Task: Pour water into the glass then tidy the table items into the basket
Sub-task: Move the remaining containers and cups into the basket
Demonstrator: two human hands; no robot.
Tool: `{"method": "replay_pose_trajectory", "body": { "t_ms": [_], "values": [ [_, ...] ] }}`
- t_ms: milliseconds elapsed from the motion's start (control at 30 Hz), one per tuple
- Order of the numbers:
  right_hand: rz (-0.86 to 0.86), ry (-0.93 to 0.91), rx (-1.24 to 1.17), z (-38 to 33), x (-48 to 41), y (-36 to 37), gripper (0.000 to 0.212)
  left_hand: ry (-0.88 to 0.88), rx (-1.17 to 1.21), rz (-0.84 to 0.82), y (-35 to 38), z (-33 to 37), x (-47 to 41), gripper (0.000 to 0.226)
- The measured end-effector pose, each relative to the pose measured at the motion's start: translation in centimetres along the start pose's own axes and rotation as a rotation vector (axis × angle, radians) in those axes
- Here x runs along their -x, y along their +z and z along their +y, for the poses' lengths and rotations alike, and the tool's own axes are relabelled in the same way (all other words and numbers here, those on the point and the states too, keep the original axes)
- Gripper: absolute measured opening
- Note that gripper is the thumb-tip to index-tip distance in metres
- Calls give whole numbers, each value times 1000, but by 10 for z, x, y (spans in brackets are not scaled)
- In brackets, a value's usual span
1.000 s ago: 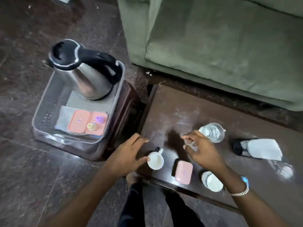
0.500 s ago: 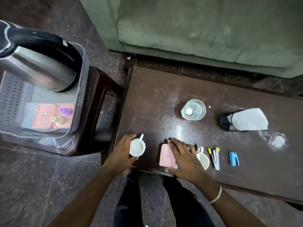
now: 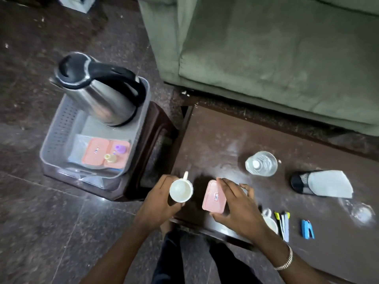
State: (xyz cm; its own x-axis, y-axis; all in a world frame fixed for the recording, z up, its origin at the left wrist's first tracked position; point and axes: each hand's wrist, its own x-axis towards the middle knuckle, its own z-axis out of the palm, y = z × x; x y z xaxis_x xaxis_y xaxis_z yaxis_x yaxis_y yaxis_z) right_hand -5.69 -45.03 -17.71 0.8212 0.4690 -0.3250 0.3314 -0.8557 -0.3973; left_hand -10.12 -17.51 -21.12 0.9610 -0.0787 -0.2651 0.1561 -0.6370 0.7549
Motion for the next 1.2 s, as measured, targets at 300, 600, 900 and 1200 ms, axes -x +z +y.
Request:
{"method": "replay_pose_trajectory", "body": {
  "t_ms": [300, 600, 900, 1200],
  "values": [
    [156, -123, -160, -145, -97, -49, 104, 45, -39, 359, -194, -9, -7, 66],
    [171, -248, -93, -293, -180, -38, 101, -243, -471, 541, -319, -103, -30, 74],
    [160, -261, -21, -350, -221, -1, 94, -308, -489, 471, -327, -156, -59, 74],
    [155, -255, 36, -370, -249, 16, 73, -216, -447, 337, -342, -174, -78, 76]
  ]
}}
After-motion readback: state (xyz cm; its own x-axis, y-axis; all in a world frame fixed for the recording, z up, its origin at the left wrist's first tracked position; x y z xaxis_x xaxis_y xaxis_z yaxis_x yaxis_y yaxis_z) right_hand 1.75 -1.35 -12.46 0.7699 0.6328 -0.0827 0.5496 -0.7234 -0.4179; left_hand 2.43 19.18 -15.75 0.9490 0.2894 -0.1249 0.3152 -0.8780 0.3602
